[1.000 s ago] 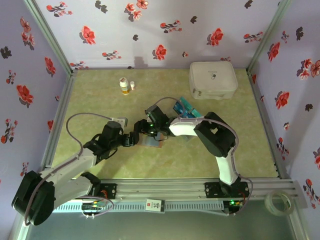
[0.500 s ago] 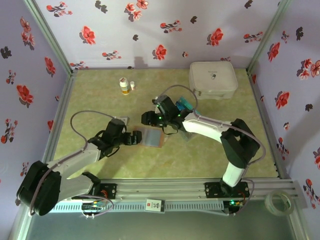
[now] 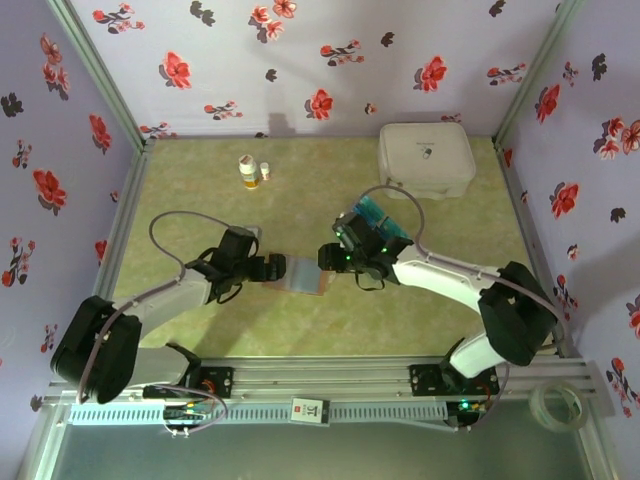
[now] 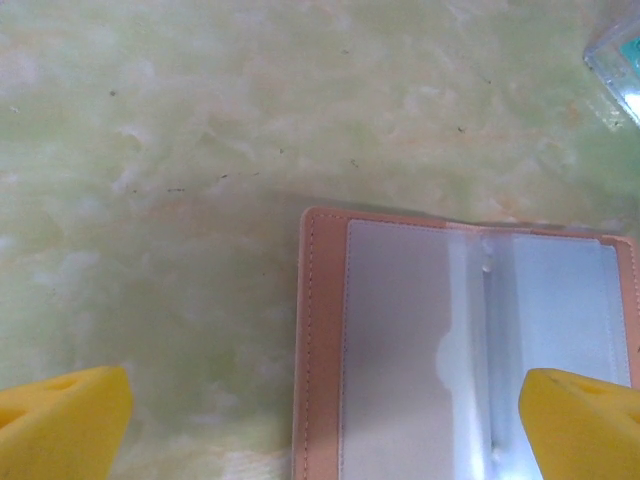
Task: Put the credit cards into the card holder
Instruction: Flip over the card slot on the card holder, then move the storage box to the top-right of the table.
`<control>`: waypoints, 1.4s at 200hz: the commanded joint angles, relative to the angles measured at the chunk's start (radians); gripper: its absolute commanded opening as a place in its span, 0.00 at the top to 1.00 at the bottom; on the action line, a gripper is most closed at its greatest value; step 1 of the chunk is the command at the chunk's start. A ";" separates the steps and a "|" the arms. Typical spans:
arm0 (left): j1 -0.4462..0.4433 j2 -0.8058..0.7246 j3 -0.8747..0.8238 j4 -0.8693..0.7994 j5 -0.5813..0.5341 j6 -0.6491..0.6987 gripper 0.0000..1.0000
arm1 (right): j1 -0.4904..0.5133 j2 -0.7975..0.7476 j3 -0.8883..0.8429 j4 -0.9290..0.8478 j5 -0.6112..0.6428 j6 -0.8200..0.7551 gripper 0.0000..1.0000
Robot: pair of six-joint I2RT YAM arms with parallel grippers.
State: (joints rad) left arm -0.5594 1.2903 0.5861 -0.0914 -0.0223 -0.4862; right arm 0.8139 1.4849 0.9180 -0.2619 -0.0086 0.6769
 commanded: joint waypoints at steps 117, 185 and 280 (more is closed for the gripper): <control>0.007 0.017 0.026 0.025 0.030 -0.003 0.00 | -0.081 -0.377 -0.348 -0.155 0.153 -0.047 0.32; 0.007 0.015 0.021 0.025 0.031 0.003 0.00 | -0.090 -0.273 -0.363 -0.014 0.132 -0.056 0.26; 0.007 0.015 0.008 0.033 0.031 -0.009 0.00 | -0.096 -0.096 -0.259 0.087 0.092 -0.063 0.27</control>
State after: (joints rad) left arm -0.5594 1.2949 0.5949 -0.0753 0.0010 -0.4915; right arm 0.7296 1.3575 0.6140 -0.2234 0.0967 0.6273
